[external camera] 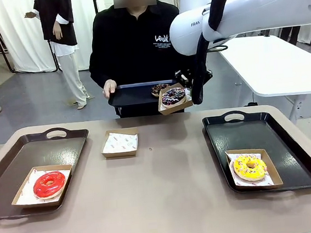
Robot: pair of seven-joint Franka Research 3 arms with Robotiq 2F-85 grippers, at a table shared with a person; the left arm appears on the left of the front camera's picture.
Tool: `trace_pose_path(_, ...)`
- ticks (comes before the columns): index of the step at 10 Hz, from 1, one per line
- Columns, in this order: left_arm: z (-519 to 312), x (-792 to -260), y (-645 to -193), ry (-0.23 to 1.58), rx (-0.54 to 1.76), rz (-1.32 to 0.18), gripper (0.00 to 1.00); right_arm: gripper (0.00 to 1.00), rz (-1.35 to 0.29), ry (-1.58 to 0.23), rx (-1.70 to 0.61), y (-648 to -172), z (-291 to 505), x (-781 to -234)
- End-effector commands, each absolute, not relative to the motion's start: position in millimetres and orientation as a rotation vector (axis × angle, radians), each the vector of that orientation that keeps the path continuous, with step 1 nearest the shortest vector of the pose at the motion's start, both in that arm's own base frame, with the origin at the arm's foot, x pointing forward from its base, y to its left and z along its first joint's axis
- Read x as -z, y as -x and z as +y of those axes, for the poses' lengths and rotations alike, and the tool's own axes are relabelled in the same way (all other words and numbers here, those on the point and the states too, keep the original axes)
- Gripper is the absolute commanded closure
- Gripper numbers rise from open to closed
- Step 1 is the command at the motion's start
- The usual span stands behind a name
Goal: Individually package the donuts and arrange them on the tray.
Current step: Place the picked Paper togo box on the Handle tray while simultaneously picking up another Paper togo box from the table with the other hand.
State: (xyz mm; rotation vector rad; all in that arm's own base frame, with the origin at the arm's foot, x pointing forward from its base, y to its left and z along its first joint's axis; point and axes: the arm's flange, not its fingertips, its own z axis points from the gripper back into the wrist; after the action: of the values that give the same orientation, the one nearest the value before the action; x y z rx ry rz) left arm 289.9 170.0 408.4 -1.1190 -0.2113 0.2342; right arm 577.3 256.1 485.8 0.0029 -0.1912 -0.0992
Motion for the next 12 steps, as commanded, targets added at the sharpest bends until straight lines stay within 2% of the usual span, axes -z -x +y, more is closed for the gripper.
trace_pose_path(1, 143, -427, -300, 0.993, -0.254, -0.219, 0.00, 0.99, -0.083, -0.006, -0.045, -558, 242, -510)
trace_pose_path(4, 80, -476, -336, 0.779, -0.196, -0.223, 0.00, 0.99, -0.054, 0.049, -0.042, -539, 176, -541)
trace_pose_path(6, 21, -505, -361, 0.623, -0.135, -0.232, 0.00, 0.99, -0.058, 0.040, 0.047, -530, 121, -546)
trace_pose_path(10, -72, -529, -419, 0.343, -0.116, -0.255, 0.00, 0.99, -0.006, 0.059, 0.017, -513, 82, -512)
trace_pose_path(12, -108, -517, -451, 0.190, -0.091, -0.250, 0.00, 0.99, 0.003, 0.041, 0.010, -508, 76, -495)
